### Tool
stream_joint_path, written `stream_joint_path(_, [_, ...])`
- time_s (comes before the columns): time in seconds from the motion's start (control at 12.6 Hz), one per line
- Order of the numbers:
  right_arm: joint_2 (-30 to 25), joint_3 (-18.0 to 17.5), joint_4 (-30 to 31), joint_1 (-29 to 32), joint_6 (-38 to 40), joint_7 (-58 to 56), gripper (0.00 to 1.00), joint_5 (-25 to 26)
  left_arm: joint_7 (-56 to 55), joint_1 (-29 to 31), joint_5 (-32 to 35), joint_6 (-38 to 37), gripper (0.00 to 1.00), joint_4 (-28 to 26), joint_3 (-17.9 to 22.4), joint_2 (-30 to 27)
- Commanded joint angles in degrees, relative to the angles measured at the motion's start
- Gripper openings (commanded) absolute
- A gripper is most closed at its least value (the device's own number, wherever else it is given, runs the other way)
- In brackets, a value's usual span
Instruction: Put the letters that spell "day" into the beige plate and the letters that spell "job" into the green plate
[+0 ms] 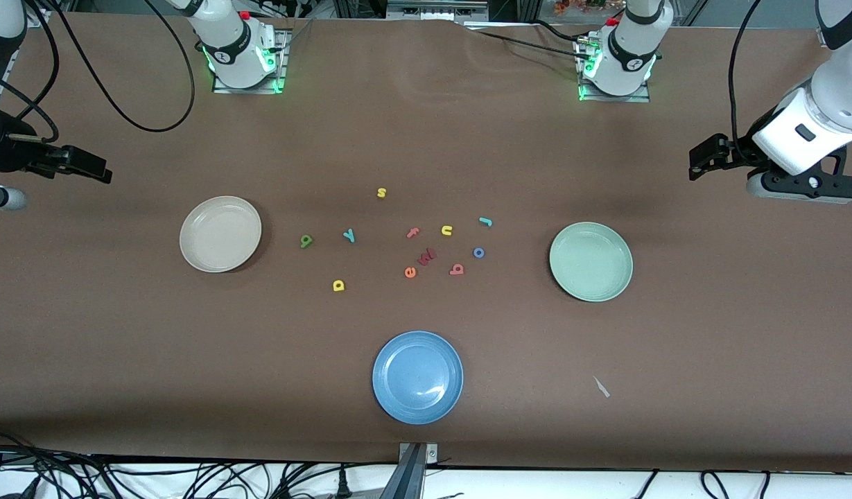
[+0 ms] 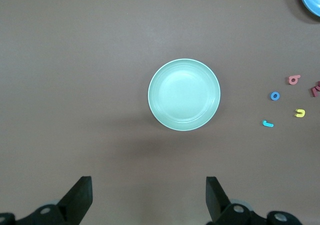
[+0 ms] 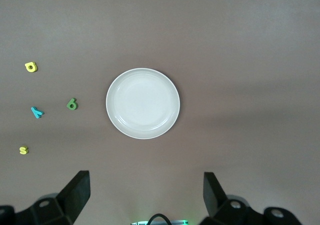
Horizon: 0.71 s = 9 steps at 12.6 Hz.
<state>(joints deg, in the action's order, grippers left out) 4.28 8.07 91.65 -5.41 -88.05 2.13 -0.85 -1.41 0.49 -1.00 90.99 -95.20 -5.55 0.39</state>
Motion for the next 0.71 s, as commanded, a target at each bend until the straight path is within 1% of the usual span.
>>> stream_joint_path(0.0, [-0.06, 0.02, -0.34, 0.14, 0.68, -0.55, 1.0, -0.12, -0.44, 0.57, -0.67, -1.51, 1.0, -0.6, -0.08, -1.35])
stream_joint_path(0.63, [-0.06, -0.07, -0.34, 0.13, 0.94, -0.2, 1.0, -0.12, -1.58, 0.48, -0.67, -2.14, 1.0, -0.6, -0.52, -0.3])
